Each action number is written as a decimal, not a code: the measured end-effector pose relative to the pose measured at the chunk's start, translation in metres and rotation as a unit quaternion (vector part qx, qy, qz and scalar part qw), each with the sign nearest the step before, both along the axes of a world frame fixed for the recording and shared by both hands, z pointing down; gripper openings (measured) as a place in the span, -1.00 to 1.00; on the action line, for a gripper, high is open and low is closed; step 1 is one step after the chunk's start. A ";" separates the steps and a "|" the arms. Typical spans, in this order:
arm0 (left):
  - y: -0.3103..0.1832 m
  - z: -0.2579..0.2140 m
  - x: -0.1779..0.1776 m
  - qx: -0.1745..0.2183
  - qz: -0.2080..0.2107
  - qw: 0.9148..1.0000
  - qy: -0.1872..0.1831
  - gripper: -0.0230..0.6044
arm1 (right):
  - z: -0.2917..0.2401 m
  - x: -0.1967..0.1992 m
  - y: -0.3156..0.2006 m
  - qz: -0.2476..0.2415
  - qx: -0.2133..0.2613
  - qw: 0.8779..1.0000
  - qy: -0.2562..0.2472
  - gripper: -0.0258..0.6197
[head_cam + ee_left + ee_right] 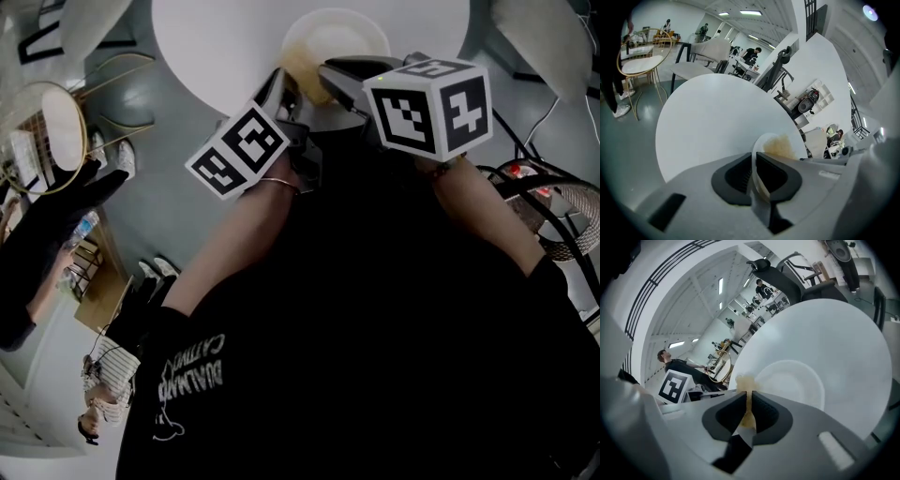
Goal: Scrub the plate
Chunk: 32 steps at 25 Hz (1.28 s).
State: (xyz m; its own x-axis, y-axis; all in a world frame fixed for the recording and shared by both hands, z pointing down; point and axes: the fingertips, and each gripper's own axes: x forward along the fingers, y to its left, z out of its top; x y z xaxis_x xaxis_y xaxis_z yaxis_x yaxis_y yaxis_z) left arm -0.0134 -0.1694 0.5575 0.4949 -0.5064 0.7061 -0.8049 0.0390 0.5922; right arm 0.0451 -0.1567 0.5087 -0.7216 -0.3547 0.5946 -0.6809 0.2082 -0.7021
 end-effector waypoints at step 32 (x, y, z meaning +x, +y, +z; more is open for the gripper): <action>0.010 -0.002 -0.012 -0.005 0.017 0.998 0.055 -0.83 | 0.026 0.039 0.021 0.018 -0.016 0.977 0.211 -0.82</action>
